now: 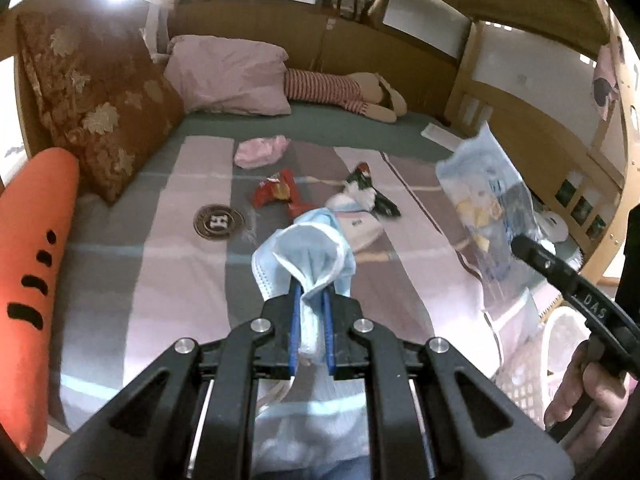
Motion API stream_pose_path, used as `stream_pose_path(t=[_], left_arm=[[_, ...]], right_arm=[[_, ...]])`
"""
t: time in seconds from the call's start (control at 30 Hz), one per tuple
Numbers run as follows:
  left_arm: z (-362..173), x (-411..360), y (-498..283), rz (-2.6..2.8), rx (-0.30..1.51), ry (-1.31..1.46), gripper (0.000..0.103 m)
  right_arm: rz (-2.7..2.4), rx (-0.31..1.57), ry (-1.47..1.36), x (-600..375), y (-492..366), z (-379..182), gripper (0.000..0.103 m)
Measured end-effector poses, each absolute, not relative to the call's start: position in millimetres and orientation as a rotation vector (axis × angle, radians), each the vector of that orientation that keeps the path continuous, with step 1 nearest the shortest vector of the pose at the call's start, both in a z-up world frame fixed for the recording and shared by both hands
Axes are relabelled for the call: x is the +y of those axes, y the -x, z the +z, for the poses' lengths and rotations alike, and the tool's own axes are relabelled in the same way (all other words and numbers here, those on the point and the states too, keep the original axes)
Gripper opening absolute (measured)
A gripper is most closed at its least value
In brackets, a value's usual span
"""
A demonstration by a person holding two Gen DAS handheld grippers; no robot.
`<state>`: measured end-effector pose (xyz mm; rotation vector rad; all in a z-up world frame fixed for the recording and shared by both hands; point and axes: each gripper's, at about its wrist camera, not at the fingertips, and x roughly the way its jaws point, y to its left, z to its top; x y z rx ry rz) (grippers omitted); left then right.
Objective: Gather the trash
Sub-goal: 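Grasp the blue mask with the left tool while the right tool grasps the clear plastic bag, then carry the mask and plastic bag to the mesh basket and release both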
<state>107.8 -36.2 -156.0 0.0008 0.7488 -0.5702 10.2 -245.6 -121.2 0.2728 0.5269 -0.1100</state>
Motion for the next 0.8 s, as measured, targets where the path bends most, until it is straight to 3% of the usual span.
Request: stream_pose_path(t=[0.8], left_arm=[[-169,-29,-109,-0.52,0.748,-0.061,0.011]], right_arm=[[-0.084,0.588,-0.24,-225,-6,-138,0.022]])
